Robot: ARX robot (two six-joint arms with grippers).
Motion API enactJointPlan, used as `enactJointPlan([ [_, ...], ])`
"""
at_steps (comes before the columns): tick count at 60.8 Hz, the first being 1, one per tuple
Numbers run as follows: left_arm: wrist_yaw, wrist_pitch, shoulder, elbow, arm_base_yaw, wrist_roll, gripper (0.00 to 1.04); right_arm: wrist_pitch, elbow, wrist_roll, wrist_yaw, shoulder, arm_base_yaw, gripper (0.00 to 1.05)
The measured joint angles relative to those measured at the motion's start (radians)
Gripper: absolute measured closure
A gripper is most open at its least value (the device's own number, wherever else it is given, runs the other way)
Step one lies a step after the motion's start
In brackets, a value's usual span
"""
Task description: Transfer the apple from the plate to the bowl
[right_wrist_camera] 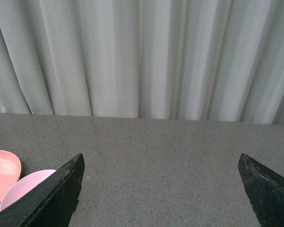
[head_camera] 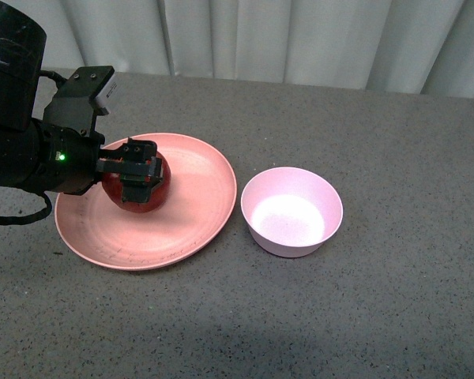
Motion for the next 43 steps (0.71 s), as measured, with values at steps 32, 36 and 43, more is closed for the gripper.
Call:
enactJointPlan([
  [32, 0.003, 0.050, -0.095, 0.062, -0.293, -0.098, 0.32, 0.000, 0.000, 0.000, 0.000, 0.000, 0.000, 0.09],
  [36, 0.000, 0.056, -0.081, 0.063, -0.312, -0.105, 0.32, 0.000, 0.000, 0.000, 0.000, 0.000, 0.000, 0.09],
  [43, -0.013, 0.070, -0.044, 0.063, -0.342, -0.109, 0.32, 0.000, 0.000, 0.000, 0.000, 0.000, 0.000, 0.09],
])
